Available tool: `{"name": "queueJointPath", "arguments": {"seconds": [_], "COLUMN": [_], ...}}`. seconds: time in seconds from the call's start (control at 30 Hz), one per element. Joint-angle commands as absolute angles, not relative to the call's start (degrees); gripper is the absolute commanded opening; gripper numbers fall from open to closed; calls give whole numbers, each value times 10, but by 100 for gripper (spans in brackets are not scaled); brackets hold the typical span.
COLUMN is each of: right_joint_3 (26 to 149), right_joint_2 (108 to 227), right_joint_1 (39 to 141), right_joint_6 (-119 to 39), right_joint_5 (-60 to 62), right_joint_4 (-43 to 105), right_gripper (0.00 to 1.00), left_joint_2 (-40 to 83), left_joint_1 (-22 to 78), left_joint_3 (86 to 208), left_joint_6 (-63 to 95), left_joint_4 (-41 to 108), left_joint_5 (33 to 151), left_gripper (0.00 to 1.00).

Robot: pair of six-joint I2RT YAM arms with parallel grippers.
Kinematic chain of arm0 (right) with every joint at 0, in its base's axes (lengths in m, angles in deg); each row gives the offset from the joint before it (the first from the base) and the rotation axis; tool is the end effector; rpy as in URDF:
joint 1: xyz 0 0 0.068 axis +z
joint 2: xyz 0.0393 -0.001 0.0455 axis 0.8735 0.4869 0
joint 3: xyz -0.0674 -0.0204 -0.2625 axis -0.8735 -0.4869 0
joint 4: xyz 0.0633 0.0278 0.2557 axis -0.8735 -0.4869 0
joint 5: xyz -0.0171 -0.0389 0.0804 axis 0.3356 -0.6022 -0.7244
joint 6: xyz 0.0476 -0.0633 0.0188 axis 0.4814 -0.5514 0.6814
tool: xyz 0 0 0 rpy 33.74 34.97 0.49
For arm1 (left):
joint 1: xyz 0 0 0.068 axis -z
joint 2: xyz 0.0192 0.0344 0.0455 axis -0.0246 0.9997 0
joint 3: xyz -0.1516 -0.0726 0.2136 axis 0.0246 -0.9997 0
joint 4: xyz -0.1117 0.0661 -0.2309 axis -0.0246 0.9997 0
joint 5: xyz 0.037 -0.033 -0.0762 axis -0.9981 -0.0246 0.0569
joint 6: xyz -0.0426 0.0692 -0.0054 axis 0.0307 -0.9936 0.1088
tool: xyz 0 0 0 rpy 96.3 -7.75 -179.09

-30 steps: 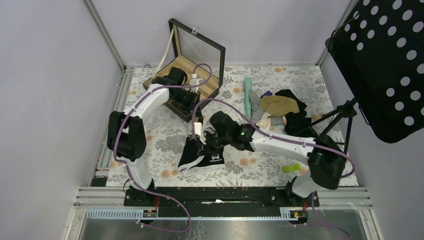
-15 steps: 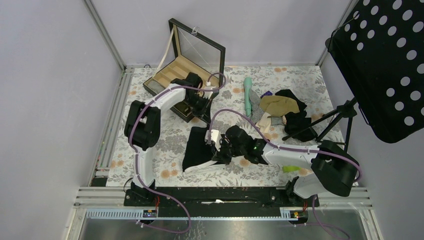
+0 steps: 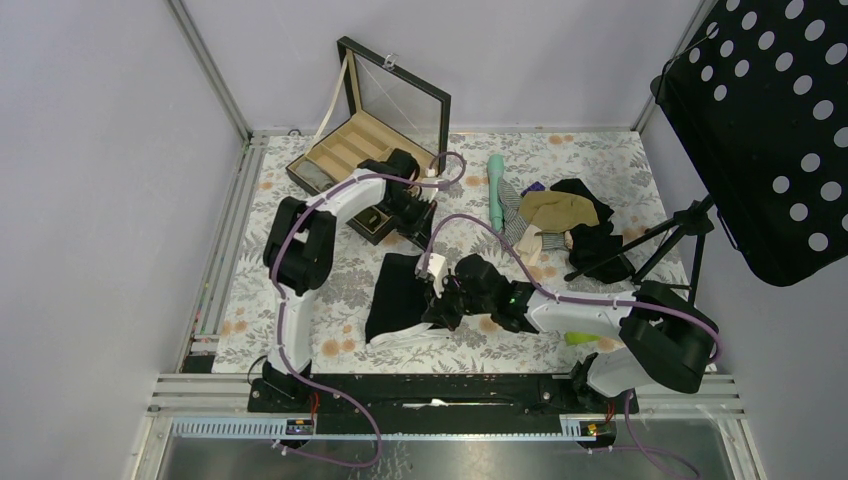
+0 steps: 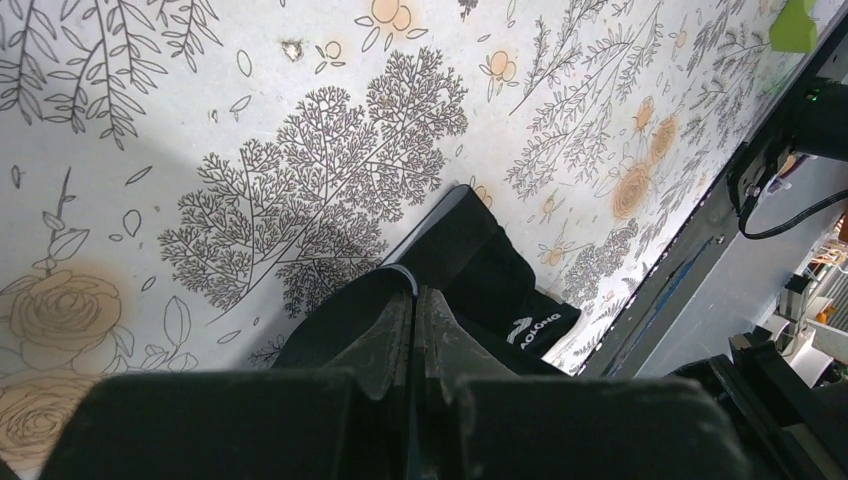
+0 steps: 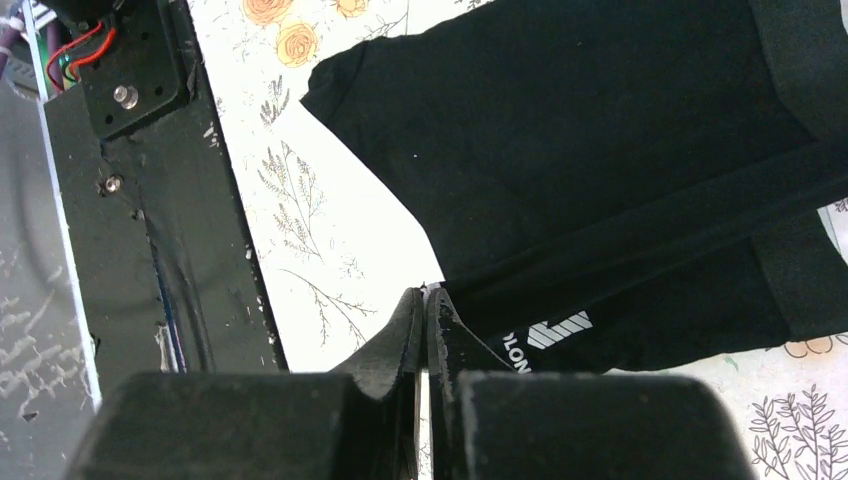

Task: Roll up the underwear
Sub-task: Fold the underwear at the center of the board.

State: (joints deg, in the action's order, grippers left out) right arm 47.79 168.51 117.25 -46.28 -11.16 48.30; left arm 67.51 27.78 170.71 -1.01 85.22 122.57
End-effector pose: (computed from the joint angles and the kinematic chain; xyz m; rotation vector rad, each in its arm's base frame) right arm 0.1582 0.2814 0.1698 -1.2202 1.8151 0.9472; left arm 0.3758 -0.2358 0.1577 0.9022 2.6883 -1.0479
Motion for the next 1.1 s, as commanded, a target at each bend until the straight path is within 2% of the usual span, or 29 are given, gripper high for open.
{"name": "queueJointPath", "arguments": {"seconds": [0.0, 0.1, 0.2, 0.33, 0.4, 0.47, 0.53, 0.63, 0.8, 0.97, 1.07], "right_joint_3": [464, 455, 446, 445, 479, 511, 508, 500, 485, 497, 537], "right_joint_2": [1678, 1674, 1670, 1662, 1636, 1583, 1506, 1416, 1428, 1579, 1684], "right_joint_1": [1172, 1172, 1172, 1171, 1161, 1100, 1033, 990, 964, 887, 884], "right_joint_6": [-408, -402, -392, -399, -436, -427, -402, -377, -326, -270, -248], "right_joint_5": [-100, -105, -111, -118, -116, -121, -135, -85, -39, -117, -186], "right_joint_4": [516, 515, 518, 504, 407, 326, 264, 205, 201, 276, 298], "right_gripper": [0, 0, 6, 22, 29, 39, 53, 65, 55, 42, 42], "left_joint_2": [691, 694, 692, 687, 687, 688, 688, 684, 680, 671, 660], "left_joint_1": [287, 297, 307, 319, 324, 326, 327, 327, 328, 330, 331], "left_joint_3": [1737, 1732, 1722, 1715, 1712, 1709, 1703, 1693, 1689, 1680, 1669], "left_joint_6": [-16, -15, -11, -10, -10, -7, -5, -2, 11, 18, 30], "left_joint_4": [829, 829, 830, 830, 830, 829, 828, 820, 815, 805, 787], "left_joint_5": [1236, 1240, 1240, 1251, 1254, 1255, 1254, 1252, 1260, 1267, 1269], "left_gripper": [0, 0, 0, 0, 0, 0, 0, 0, 0, 0, 0]}}
